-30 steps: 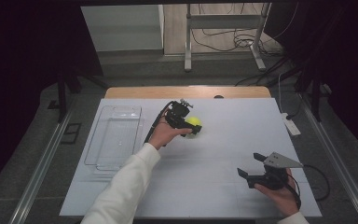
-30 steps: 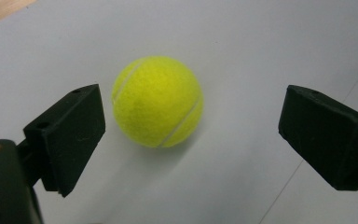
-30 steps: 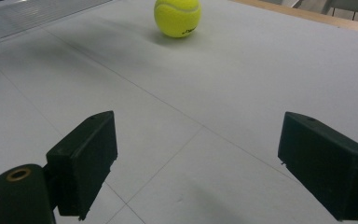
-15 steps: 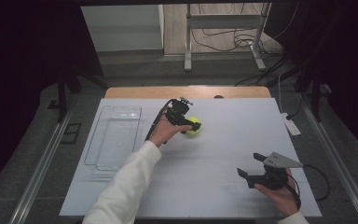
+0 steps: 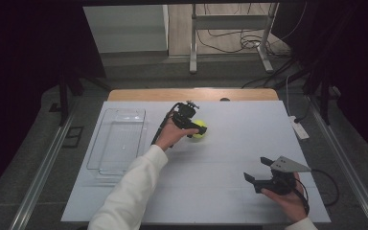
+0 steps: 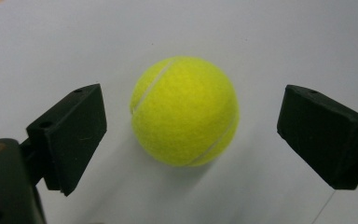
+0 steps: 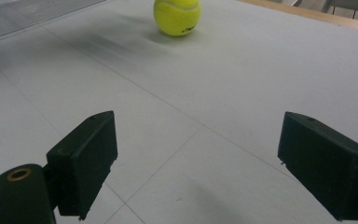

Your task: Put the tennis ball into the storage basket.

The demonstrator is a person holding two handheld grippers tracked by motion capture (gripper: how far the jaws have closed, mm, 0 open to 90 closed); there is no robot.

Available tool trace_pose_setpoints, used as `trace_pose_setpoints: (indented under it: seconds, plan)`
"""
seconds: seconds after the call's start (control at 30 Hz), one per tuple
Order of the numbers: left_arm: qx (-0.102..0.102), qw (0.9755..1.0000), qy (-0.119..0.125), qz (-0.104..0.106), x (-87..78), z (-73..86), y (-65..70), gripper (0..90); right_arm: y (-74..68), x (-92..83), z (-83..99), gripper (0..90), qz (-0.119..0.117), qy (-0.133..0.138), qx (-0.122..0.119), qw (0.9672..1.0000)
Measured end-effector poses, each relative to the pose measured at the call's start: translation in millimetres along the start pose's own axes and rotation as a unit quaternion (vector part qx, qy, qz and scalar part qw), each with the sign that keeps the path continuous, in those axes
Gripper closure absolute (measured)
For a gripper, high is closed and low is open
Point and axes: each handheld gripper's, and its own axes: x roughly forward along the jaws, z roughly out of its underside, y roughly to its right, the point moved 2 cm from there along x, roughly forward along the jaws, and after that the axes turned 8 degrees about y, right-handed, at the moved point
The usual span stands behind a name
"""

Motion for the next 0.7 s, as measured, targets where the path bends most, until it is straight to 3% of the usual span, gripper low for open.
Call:
trace_pose_setpoints:
  seconds: [0.7]
  plan:
    - [-0.006,0.9998,-0.020,0.000,15.7,6.5,-3.2,11.7,0.6,0.1,0.7,12.3,0.003,-0.003,0.001,1.0000]
